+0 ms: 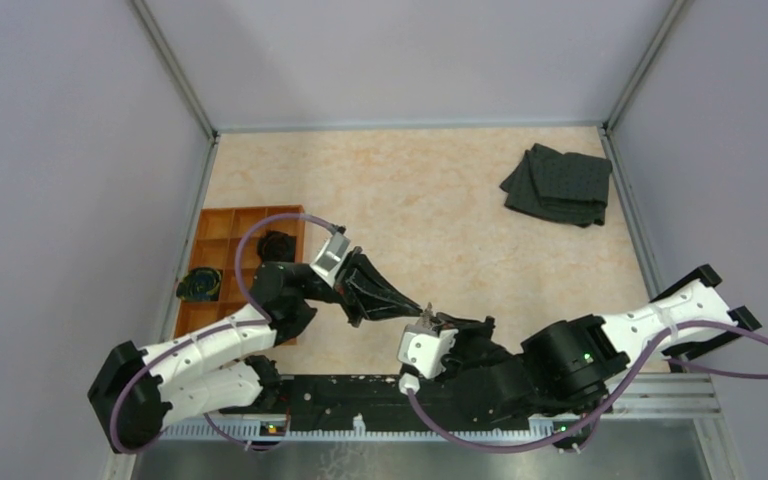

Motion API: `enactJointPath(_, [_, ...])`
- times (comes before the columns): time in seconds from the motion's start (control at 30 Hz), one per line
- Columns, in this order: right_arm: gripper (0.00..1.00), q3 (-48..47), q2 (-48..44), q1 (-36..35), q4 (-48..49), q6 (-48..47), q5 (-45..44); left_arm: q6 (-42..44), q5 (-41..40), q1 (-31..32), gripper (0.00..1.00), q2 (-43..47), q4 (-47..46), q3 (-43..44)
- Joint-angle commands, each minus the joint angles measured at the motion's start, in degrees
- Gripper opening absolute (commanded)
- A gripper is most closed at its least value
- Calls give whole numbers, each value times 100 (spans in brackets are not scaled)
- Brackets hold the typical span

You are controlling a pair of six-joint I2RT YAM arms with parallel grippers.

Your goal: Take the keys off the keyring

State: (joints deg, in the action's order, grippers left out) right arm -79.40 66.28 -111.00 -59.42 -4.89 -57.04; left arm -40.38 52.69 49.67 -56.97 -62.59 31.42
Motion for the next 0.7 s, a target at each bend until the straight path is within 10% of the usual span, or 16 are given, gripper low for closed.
enactJointPath(0.0, [0, 86, -237, -65, 160, 312, 44, 145, -268, 25, 0, 139, -274, -81])
enactJointPath(0.3, [0, 739, -642, 859, 693, 649, 659, 996, -2265, -45, 0, 711, 2088, -7])
enactJointPath(0.67, [0, 2251, -987, 4219, 3248, 1153, 3419, 635, -3831, -717, 0, 65, 3365, 103])
